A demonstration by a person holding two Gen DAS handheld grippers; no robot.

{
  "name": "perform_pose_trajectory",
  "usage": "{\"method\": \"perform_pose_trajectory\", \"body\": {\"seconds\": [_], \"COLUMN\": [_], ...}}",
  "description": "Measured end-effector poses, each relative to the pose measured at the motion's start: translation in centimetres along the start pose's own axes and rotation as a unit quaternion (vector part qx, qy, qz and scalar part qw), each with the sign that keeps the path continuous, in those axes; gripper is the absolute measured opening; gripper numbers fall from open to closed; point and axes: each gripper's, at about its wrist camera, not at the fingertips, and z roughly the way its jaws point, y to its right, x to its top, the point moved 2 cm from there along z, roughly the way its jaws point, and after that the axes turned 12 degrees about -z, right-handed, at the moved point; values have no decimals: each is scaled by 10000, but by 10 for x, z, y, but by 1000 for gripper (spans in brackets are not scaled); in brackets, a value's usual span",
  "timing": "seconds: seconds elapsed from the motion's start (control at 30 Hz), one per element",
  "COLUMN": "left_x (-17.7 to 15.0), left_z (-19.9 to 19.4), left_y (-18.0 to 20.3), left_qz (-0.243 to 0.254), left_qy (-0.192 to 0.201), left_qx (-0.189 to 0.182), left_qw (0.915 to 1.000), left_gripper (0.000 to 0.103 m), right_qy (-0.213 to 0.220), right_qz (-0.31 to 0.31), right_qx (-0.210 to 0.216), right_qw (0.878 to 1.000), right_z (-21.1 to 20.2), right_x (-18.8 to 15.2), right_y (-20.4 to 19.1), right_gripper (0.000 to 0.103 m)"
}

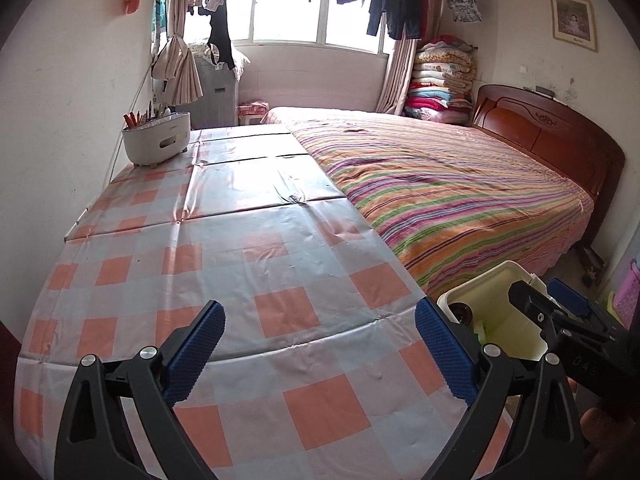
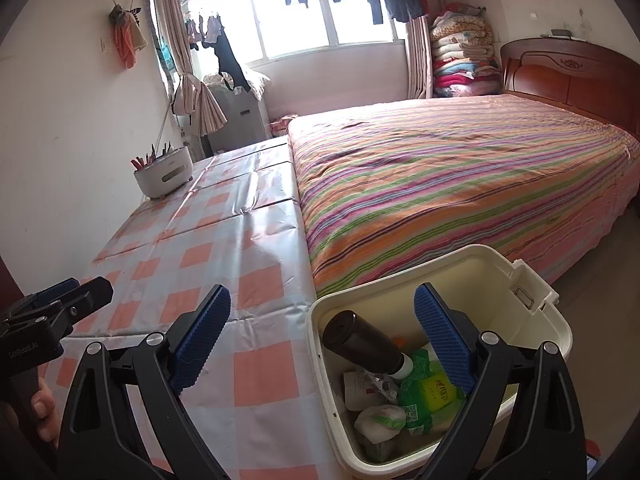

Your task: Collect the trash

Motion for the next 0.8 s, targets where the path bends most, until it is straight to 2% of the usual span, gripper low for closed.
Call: {"method": "perform_pose_trajectory", "body": {"seconds": [0.8], "left_x": [0], "left_z": [4], "left_y": [-4], "left_qz": [-22], "left_qy": [-77], "left_qx": [51], "left_qw": [10000], "left_gripper": [93], "right_qy": [-42], "right_qz": [14], "right_qx": [5], "right_qw": [10000], "right_z": [0], "right_x": [-3], "right_y": [-2], "right_gripper": [92]}}
